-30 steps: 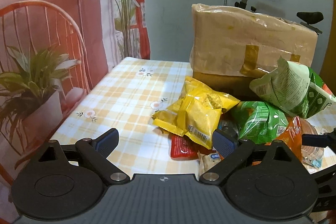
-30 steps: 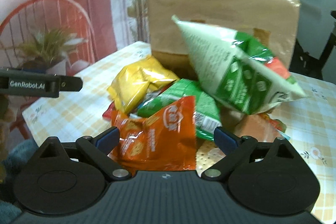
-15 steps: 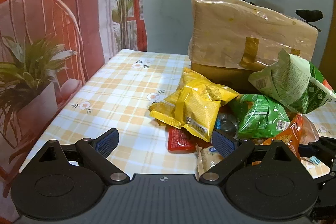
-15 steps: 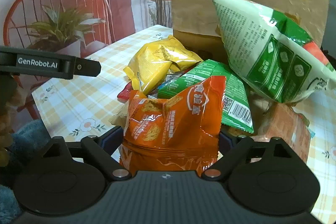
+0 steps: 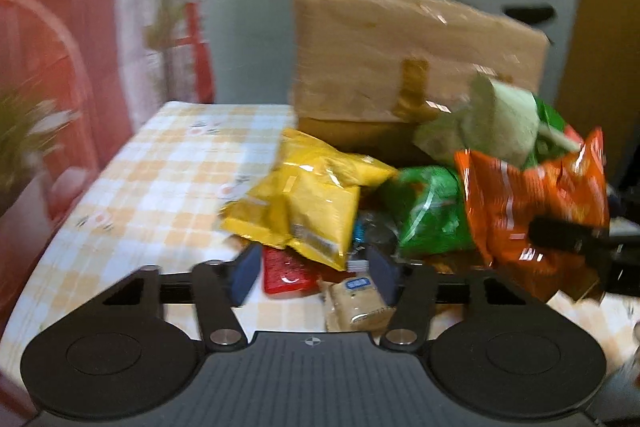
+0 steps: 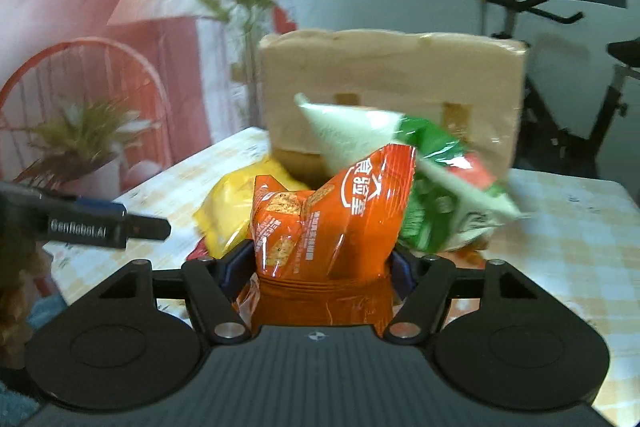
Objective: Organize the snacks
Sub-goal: 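Grasp the orange bread bag with the right tool while the left tool grasps the wrapped bar, then lift the orange bag with the right tool while the left tool lifts the bar toward the box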
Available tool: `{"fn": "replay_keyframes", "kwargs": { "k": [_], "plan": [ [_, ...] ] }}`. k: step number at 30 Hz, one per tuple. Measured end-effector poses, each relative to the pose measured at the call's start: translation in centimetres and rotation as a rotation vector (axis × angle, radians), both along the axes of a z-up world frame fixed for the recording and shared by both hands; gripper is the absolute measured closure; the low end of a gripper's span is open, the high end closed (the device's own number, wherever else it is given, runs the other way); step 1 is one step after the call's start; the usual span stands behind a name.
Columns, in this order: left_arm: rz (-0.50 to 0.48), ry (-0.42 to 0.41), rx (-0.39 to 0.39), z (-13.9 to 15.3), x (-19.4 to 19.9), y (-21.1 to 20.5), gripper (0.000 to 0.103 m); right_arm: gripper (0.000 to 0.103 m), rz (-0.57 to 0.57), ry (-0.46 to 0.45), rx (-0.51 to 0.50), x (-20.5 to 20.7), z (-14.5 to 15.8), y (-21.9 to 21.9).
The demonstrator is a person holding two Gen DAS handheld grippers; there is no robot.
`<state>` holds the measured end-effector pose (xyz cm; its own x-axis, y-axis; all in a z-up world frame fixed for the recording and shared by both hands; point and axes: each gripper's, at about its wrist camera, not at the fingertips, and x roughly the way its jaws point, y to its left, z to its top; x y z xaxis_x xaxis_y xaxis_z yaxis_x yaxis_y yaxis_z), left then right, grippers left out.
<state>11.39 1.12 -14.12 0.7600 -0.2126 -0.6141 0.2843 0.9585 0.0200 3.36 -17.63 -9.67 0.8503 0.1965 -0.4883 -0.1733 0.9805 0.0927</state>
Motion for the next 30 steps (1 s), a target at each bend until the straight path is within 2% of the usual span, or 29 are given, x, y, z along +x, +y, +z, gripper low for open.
{"fn": "replay_keyframes", "kwargs": {
  "k": [7, 12, 15, 20, 24, 30],
  "plan": [
    [-0.196, 0.097, 0.0, -2.7, 3.0, -2.3, 0.053, 0.033, -0.087, 0.033, 0.024, 0.5, -0.2, -1.3],
    [-0.273, 0.127, -0.008, -4.0, 4.3, -3.5, 0.053, 0.033, -0.108, 0.036, 0.029, 0.2, -0.4, -1.7],
    [-0.268, 0.144, -0.018, -4.8, 5.3, -3.4, 0.053, 0.033, -0.11, 0.033, 0.027, 0.2, -0.3, -1.7],
    [-0.256, 0.178, -0.078, -5.4, 6.1, -2.3, 0.053, 0.033, -0.111, 0.035, 0.03, 0.1, -0.4, -1.8],
    [-0.267, 0.187, -0.099, -5.4, 5.5, -1.8, 0.052, 0.033, -0.112, 0.034, 0.029, 0.1, -0.4, -1.7],
    [-0.242, 0.26, -0.179, -5.8, 5.0, -0.4, 0.052, 0.033, -0.111, 0.035, 0.032, 0.0, -0.4, -1.7]
  ]
}}
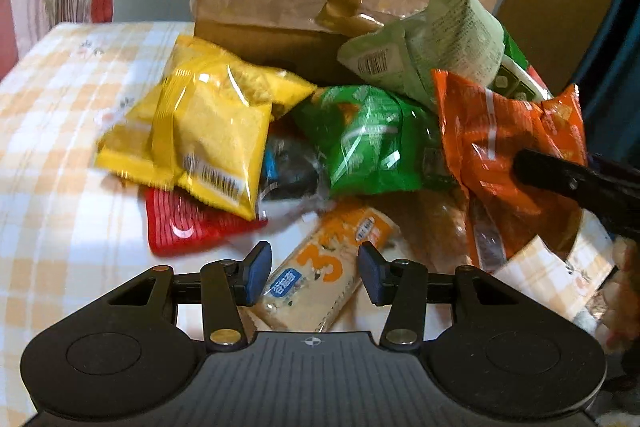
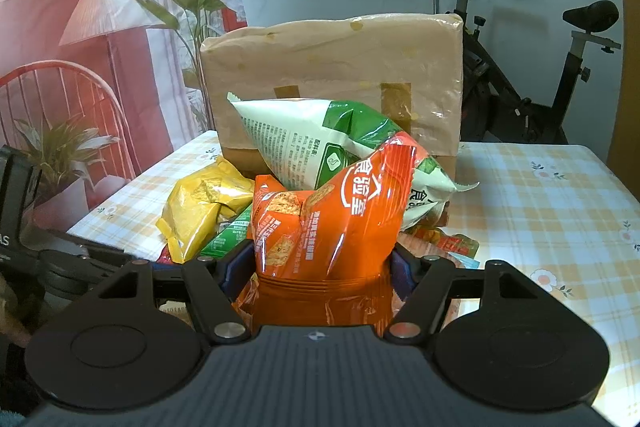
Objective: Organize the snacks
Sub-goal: 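Lift the orange bag with the right tool while the left tool lifts the bar toward the box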
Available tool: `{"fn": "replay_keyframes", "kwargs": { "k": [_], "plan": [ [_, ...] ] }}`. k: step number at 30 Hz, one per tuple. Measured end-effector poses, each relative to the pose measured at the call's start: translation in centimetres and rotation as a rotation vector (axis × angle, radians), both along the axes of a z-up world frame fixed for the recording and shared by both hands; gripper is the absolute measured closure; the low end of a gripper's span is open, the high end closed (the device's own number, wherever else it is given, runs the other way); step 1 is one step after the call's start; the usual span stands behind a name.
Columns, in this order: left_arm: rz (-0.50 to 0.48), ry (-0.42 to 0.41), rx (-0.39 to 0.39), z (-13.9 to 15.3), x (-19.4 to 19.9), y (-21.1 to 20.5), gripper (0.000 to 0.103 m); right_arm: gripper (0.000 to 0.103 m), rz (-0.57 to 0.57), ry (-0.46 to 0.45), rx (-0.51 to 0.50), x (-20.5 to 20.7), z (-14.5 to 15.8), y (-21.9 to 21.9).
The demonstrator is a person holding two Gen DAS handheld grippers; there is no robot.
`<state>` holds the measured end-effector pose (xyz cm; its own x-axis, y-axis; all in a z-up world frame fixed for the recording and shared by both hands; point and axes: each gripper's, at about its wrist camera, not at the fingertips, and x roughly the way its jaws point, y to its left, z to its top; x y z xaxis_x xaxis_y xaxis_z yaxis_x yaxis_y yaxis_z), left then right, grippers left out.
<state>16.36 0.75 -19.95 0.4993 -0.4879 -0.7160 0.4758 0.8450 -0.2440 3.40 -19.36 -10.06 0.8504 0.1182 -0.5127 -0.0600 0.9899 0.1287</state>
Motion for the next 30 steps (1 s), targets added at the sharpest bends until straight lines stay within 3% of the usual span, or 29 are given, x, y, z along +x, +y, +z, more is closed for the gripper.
{"fn": "replay_keyframes", "kwargs": {
  "k": [3, 10, 14, 19, 23, 30],
  "plan": [
    [-0.028, -0.004, 0.05, -0.1, -0.9, -0.9, 0.046, 0.033, -0.001, 0.001, 0.001, 0.0, 0.0, 0.0],
    [-0.1, -0.066, 0.18, -0.7, -0.7, -4.7, 0.046, 0.033, 0.01, 0.003, -0.006, -0.1, 0.0, 0.2],
    [-0.09, -0.108, 0.211, -1.4, -0.7, -5.9, 0.049, 0.033, 0.003, 0.007, -0.001, -0.1, 0.1, 0.0],
    [-0.06, -0.11, 0.208, -1.2, -2.4, -5.9, 0.058, 0.033, 0.016, 0.016, 0.0, 0.0, -0.2, 0.2],
    [-0.005, -0.072, 0.189, -0.9, -3.1, -5.0, 0.059, 0.033, 0.018, 0.015, 0.003, 0.0, -0.3, 0.2],
    [0.004, -0.069, 0.09, 1.2, -4.4, -3.8, 0.063, 0.033, 0.023, 0.019, 0.002, 0.0, -0.3, 0.1]
  ]
}}
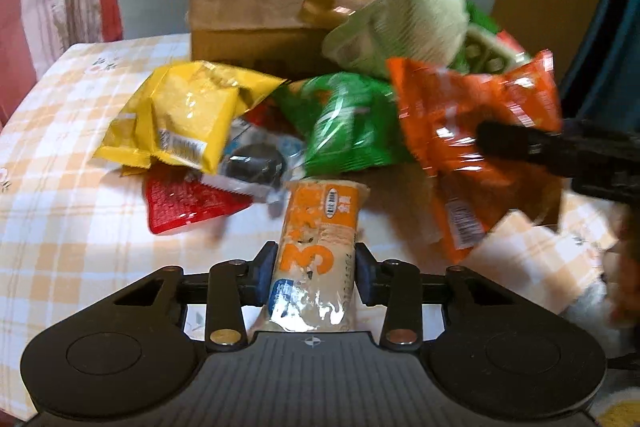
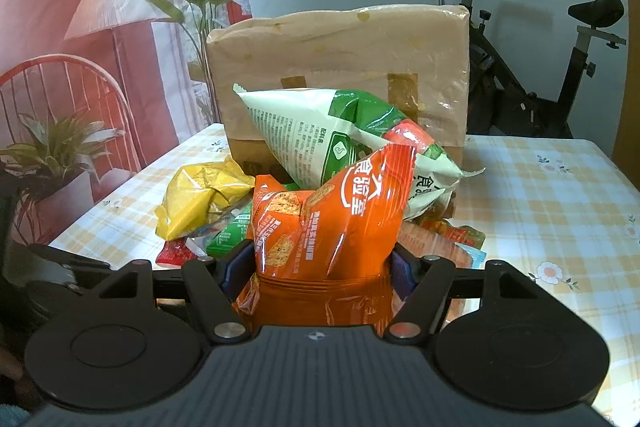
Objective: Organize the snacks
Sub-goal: 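Lift the orange bag with the right tool while the left tool lifts the bar toward the box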
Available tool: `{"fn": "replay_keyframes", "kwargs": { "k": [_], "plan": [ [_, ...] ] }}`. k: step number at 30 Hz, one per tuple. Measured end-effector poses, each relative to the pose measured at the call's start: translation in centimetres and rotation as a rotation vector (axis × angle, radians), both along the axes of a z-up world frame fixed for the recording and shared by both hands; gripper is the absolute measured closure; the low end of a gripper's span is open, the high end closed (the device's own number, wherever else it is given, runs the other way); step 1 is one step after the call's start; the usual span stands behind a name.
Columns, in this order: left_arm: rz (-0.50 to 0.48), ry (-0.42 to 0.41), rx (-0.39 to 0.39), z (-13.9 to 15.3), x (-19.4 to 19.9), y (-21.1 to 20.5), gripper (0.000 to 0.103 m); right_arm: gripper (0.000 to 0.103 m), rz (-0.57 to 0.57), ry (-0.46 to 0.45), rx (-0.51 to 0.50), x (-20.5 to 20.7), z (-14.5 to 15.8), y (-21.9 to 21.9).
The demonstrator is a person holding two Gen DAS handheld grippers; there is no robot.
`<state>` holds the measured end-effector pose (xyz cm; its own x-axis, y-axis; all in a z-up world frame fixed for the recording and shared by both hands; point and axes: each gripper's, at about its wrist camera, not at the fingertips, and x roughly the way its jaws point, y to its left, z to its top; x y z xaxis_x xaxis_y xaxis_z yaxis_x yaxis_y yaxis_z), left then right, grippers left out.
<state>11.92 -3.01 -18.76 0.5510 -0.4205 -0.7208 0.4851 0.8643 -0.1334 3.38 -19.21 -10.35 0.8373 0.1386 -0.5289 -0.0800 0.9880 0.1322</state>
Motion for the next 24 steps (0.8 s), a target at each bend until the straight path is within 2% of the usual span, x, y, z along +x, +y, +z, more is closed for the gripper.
{"fn": "replay_keyframes", "kwargs": {
  "k": [5, 15, 24],
  "plan": [
    [-0.025, -0.046, -0.005, 1.4, -2.1, 0.2, 0.064, 0.033, 0.005, -0.001, -0.001, 0.0, 0.1, 0.1],
    [0.072, -0.091, -0.067, 3.2, -2.3, 3.3, 0.064, 0.033, 0.029, -0.017, -0.002, -0.3, 0.3, 0.3],
    [0.083, -0.167, -0.106, 4.9, -3.6, 4.4, 0.064, 0.033, 0.092, -0.064, -0.024, -0.4, 1.2, 1.0]
  ]
}}
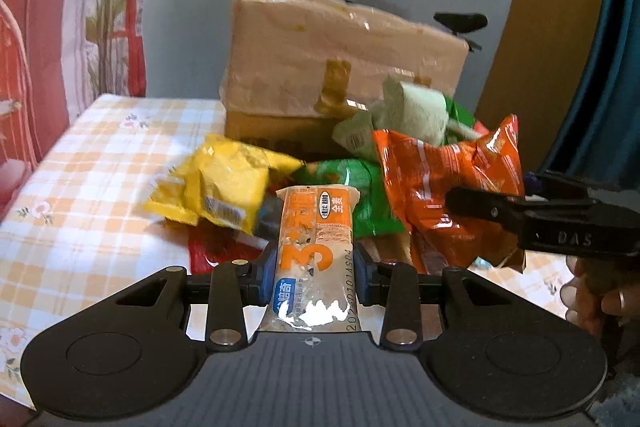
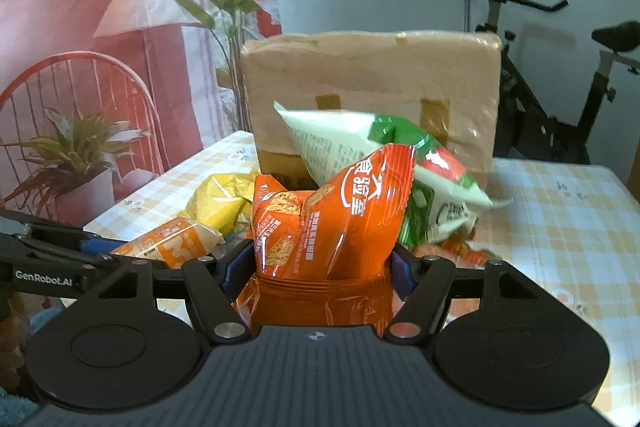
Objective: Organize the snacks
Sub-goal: 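Lift the orange bag with the right tool while the left tool lifts the bar toward the box, then open both tools over the box to drop the bar and orange bag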
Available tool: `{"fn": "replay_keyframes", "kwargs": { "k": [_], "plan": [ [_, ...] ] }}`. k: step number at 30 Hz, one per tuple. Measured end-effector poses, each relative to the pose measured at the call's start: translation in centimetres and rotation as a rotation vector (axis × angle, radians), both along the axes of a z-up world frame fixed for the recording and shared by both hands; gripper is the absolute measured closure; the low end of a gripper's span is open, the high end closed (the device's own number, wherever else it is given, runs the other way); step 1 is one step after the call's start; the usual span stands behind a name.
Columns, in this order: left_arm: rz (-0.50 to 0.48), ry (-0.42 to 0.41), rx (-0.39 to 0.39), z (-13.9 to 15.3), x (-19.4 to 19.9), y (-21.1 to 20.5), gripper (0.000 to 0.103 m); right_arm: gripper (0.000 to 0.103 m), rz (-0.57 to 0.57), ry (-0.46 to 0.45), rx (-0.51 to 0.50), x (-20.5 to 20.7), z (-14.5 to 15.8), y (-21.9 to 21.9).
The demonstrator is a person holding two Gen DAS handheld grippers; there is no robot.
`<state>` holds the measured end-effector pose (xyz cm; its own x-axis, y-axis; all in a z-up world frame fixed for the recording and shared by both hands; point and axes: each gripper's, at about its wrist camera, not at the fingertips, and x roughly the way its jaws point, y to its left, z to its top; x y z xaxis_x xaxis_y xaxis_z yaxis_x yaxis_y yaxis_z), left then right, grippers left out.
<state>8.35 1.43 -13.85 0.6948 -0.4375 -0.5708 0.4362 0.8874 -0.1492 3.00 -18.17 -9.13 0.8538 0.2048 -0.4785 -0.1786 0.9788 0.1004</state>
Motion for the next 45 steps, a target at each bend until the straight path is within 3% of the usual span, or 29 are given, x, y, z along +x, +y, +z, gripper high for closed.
{"fn": "replay_keyframes", "kwargs": {
  "k": [14, 26, 37, 45],
  "plan": [
    [0.113, -0.175, -0.079, 7.2, 2.0, 1.9, 0.064, 0.033, 0.116, -0.202, -0.006, 0.1, 5.6, 0.8],
    [0.132, -0.274, -0.108, 9.7, 4.2, 0.5, 0.064, 0.033, -0.032, -0.35, 0.003, 2.0, 9.2, -3.3],
    [0.095, -0.28, -0.126, 10.6, 8.3, -2.0, 0.064, 0.033, -0.144, -0.369, -0.003, 4.0, 9.5, -6.8],
    [0.031, -0.312, -0.11, 12.9, 13.1, -5.0, 0.064, 0.033, -0.162, -0.382, -0.039, 8.2, 11.0, -8.1]
  ]
}}
